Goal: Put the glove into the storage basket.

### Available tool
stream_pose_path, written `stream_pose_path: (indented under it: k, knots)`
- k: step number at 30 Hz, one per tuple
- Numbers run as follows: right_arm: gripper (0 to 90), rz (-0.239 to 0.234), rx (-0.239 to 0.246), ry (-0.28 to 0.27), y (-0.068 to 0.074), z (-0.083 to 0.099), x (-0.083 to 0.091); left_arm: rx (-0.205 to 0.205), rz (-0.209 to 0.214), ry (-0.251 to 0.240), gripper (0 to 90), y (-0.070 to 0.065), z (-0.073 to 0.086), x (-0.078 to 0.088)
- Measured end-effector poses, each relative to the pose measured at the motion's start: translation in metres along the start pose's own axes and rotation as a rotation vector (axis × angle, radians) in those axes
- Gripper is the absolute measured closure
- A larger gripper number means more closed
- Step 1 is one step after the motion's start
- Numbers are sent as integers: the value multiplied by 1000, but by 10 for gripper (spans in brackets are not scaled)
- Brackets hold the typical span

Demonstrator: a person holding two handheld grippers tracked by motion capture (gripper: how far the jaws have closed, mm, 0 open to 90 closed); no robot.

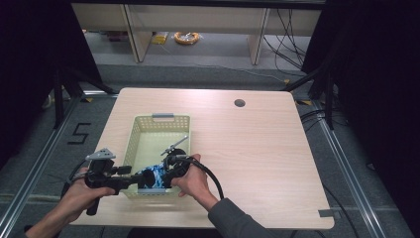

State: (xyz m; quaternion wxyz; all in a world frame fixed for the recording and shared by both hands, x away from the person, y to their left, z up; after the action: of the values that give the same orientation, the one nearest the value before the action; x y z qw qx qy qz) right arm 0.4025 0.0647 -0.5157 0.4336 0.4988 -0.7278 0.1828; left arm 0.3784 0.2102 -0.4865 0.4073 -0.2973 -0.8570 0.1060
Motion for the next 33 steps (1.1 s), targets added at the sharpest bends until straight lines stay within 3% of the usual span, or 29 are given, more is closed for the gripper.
stream_pose_path:
  k: [1, 3, 4, 6, 8, 9, 13, 15, 19, 20, 24, 29, 30, 32, 33]
  knots:
    - [702, -7, -1, 1, 1, 0, 0, -1, -6, 1, 375, 1, 0, 0]
    - [655, 27, 10, 5, 0, -1, 2, 1, -1, 5, 373, 2, 0, 0]
    - [629, 50, 60, 1, -3, -5, 7, -1, -2, 6, 372, 1, 0, 1]
    - [616, 52, 61, -2, -2, -6, 8, 1, -2, 2, 372, 0, 0, 0]
    - [593, 63, 58, -8, -3, -9, 14, -22, 0, 21, 371, 1, 0, 2]
    - [592, 66, 61, -13, -3, -11, 16, -2, -2, -12, 370, -2, -2, 1]
    - [577, 67, 66, -47, -3, -16, 27, -20, 9, 0, 367, -5, -2, 4]
    - [573, 64, 70, -61, -2, -17, 30, -14, 24, -9, 357, -10, -3, 4]
    - [540, 81, 89, -98, -4, -17, 41, -45, 37, -15, 325, -20, -4, 5]
    - [527, 87, 61, -104, -4, -16, 44, -54, 36, -25, 316, -22, -4, 5]
    - [486, 86, 35, -134, -6, -11, 55, -108, 65, -9, 288, -35, 1, 3]
    - [450, 99, 8, -161, -12, -1, 67, -130, 81, -35, 264, -49, 2, 3]
    - [447, 98, 21, -192, -13, 0, 67, -138, 77, -45, 258, -52, 1, 3]
    - [444, 93, 18, -198, -15, 6, 74, -149, 85, -51, 249, -56, 2, 1]
    - [441, 96, 46, -220, -16, 7, 76, -148, 86, -53, 247, -61, 3, 0]
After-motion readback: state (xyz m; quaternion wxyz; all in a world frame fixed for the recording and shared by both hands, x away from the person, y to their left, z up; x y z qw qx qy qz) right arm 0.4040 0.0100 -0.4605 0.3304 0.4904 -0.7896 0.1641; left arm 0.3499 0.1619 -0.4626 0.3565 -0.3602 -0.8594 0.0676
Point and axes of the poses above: each handheld gripper's, and its own axes: x roughly backward along the jaws, z roughly out of its underside, y roughly to its left, the point moved 8 cm from there along -x, roughly forward along the jaws, and after that the axes turned 11 degrees about x, right-handed, at the moved point
